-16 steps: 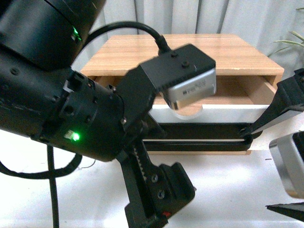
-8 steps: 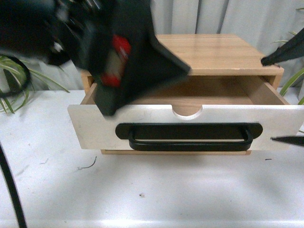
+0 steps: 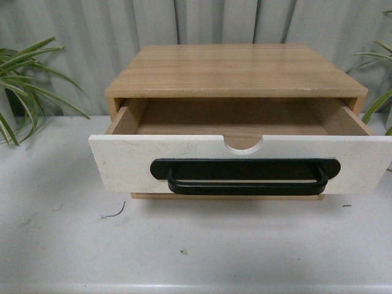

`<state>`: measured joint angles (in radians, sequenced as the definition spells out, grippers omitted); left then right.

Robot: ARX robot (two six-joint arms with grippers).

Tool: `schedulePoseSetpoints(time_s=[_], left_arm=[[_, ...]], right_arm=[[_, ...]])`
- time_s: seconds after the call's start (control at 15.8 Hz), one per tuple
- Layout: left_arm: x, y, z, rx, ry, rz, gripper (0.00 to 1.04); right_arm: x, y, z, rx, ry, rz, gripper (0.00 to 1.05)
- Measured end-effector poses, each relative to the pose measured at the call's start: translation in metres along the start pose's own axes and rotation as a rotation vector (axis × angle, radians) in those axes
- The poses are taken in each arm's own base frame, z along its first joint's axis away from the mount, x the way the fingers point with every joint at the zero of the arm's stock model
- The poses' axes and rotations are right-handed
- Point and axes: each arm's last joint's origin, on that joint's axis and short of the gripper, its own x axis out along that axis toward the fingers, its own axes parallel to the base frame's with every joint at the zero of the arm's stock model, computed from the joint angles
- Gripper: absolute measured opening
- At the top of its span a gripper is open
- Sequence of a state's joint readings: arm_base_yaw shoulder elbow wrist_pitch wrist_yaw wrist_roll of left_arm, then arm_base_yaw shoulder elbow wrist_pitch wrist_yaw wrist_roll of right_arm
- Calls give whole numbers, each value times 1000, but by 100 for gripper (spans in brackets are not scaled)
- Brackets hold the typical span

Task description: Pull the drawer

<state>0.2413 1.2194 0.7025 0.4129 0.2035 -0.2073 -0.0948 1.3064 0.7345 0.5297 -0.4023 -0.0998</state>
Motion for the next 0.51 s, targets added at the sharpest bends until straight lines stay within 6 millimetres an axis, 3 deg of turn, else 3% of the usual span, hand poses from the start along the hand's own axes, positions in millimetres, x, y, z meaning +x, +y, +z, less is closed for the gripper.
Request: schedulePoseSetpoints(time_s=[0.06, 0.13, 0.19, 0.32, 0.51], left_arm=[[-17, 12, -1, 24, -69, 29, 94], [-37, 14, -11, 111, -120, -9, 82], [-52, 6, -30, 164, -118, -38, 69], [-65, -4, -59, 203, -82, -58, 44], [-85, -14, -79, 213, -100, -52, 8]], right_arm=[[-14, -2, -1, 124, -17, -30, 98], [-29, 0, -4, 148, -40, -150, 90], [-51, 5, -16, 128, -23, -262, 78], [-95, 16, -41, 114, 4, -317, 54], [-116, 40, -59, 92, -33, -298, 15]])
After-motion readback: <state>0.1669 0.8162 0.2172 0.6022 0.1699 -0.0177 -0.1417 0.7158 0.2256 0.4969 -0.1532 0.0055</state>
